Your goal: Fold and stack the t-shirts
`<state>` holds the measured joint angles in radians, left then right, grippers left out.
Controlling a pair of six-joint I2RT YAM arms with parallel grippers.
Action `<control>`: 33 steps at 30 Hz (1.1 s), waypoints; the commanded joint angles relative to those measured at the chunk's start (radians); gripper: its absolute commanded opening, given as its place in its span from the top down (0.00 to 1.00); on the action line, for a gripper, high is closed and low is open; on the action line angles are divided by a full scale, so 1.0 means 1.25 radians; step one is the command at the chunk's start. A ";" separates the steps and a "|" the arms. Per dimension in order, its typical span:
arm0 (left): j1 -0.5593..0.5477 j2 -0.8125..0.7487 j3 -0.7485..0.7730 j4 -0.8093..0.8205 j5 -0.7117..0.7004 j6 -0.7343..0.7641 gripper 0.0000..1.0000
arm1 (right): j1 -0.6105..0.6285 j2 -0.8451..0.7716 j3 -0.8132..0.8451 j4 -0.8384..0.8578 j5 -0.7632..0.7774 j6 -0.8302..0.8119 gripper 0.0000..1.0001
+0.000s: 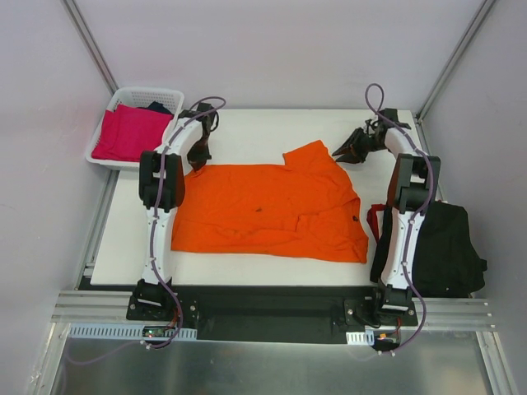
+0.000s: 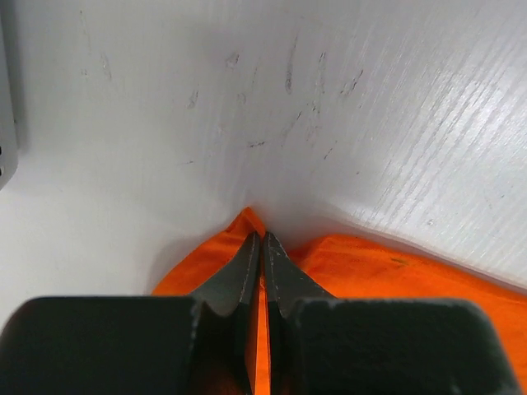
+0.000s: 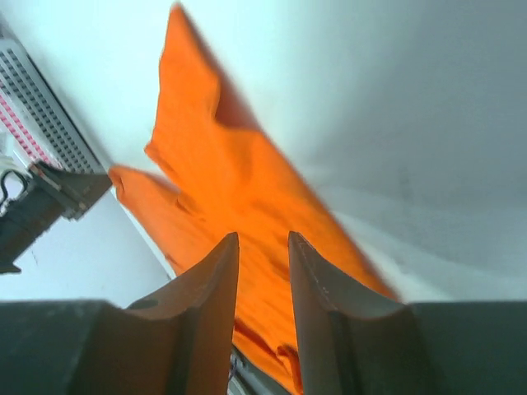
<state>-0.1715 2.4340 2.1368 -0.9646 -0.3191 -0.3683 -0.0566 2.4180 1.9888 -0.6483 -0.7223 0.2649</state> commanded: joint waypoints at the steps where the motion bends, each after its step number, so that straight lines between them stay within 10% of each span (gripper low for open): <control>1: -0.009 -0.065 -0.047 -0.022 -0.001 -0.023 1.00 | -0.032 0.017 0.046 0.083 0.007 0.015 0.64; 33: -0.035 -0.070 -0.065 -0.021 0.038 0.014 1.00 | 0.038 0.151 0.058 0.380 -0.152 0.270 0.68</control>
<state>-0.2035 2.3863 2.0483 -0.9680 -0.3046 -0.3660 -0.0242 2.5740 2.0216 -0.2379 -0.8776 0.5438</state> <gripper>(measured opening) 0.008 0.318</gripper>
